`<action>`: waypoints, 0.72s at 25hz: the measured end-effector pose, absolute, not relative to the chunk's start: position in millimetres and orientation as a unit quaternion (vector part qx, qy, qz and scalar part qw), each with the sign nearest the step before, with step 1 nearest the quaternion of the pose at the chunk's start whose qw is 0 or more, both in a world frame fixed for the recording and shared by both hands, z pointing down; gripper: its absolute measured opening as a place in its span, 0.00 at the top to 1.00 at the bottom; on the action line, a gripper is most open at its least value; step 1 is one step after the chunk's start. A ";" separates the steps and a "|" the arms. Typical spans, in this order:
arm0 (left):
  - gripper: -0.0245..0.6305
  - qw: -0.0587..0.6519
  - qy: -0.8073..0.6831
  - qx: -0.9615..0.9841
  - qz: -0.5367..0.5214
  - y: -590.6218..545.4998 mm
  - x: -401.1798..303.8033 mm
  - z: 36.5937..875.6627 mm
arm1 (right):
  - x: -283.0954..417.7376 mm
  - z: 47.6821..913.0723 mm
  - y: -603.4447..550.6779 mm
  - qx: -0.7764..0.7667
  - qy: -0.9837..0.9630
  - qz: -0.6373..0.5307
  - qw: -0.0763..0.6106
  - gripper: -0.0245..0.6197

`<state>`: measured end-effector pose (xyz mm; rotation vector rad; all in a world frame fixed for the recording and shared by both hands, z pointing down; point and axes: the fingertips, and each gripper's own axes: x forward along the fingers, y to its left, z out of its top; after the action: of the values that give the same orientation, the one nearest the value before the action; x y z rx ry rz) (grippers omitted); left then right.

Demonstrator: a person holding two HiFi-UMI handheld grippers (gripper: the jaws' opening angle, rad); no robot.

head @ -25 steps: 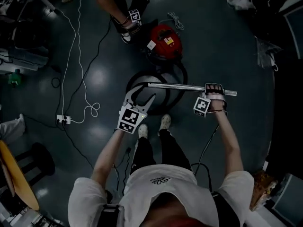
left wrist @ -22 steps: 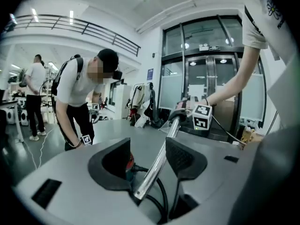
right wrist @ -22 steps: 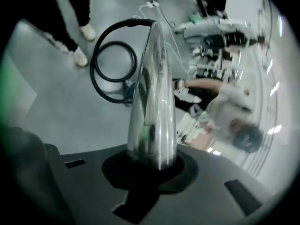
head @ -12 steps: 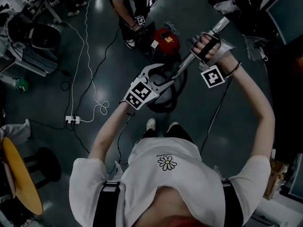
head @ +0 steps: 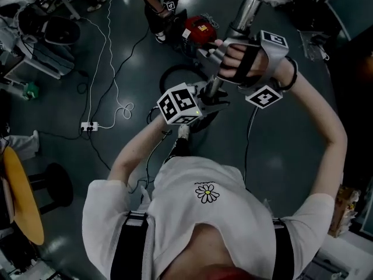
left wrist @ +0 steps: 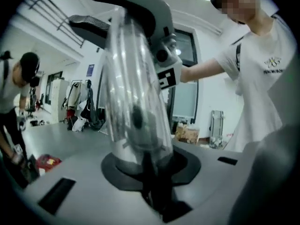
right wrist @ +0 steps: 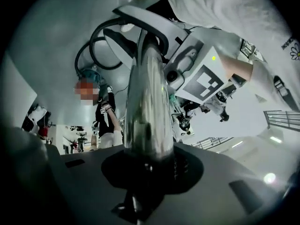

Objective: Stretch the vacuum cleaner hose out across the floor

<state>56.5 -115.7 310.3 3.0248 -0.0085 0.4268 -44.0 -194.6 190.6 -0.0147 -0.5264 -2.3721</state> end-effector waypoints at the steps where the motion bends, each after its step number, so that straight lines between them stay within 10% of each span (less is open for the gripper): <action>1: 0.82 0.068 -0.017 0.990 0.123 -97.7 64.8 309.6 | -38.1 193.1 -173.3 -0.009 -0.204 -0.918 0.339 0.81; 18: 0.87 0.027 -0.101 0.989 0.105 65.4 103.7 260.6 | 18.5 119.0 38.7 0.087 -0.229 -0.935 0.255 0.58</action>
<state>103.7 65.4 260.6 3.0545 -0.3108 0.3243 18.5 38.7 119.0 0.2372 -0.6226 -2.5410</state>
